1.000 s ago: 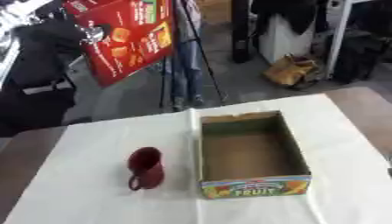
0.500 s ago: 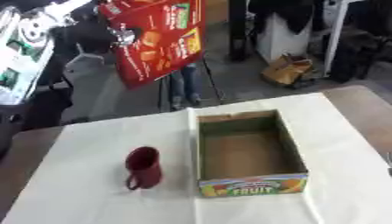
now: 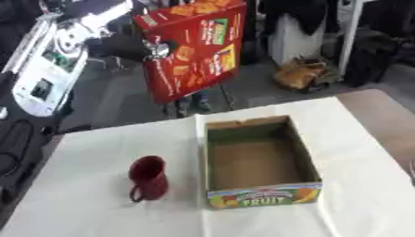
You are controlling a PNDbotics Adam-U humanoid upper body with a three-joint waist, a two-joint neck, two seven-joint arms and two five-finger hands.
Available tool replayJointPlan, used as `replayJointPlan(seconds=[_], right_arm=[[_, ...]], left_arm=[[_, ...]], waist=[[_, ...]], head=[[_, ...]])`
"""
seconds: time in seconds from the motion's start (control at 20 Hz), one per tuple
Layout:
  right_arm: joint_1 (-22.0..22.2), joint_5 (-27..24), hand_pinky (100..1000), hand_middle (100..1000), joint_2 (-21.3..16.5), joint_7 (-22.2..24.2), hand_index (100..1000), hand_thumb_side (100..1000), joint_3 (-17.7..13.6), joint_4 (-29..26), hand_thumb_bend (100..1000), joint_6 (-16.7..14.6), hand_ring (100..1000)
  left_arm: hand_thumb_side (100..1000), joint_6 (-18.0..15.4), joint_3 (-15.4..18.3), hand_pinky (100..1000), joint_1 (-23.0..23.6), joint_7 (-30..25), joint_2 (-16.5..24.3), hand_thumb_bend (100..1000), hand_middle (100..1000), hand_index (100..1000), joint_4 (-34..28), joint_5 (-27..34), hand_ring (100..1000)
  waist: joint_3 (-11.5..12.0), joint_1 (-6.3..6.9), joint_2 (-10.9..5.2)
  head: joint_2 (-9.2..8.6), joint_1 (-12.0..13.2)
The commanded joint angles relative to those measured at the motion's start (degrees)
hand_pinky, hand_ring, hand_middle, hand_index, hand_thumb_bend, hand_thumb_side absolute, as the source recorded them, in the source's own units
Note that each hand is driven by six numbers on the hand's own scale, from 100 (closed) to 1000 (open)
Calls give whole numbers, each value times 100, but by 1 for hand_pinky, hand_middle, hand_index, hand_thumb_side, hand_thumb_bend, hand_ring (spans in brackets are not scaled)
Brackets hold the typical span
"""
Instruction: Pick up objects on the table and place them in the box.
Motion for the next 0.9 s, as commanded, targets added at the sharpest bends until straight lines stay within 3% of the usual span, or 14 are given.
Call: replayJointPlan(seconds=[0.05,0.9], right_arm=[[-93,-15,996,871,-3,11,856,1000,13,-95,100,8,925],[-111,-34,998,871,62,16,855,1000,9,-95,100,16,925]], left_arm=[[450,0,10,104,-179,28,-21,188,400,493,-24,-35,311],[459,2,-272,109,22,279,-878,171,405,496,48,-463,314]], waist=[[0,-29,-91],[-48,-66,-48]], head=[[-28,-15],[-58,-53]])
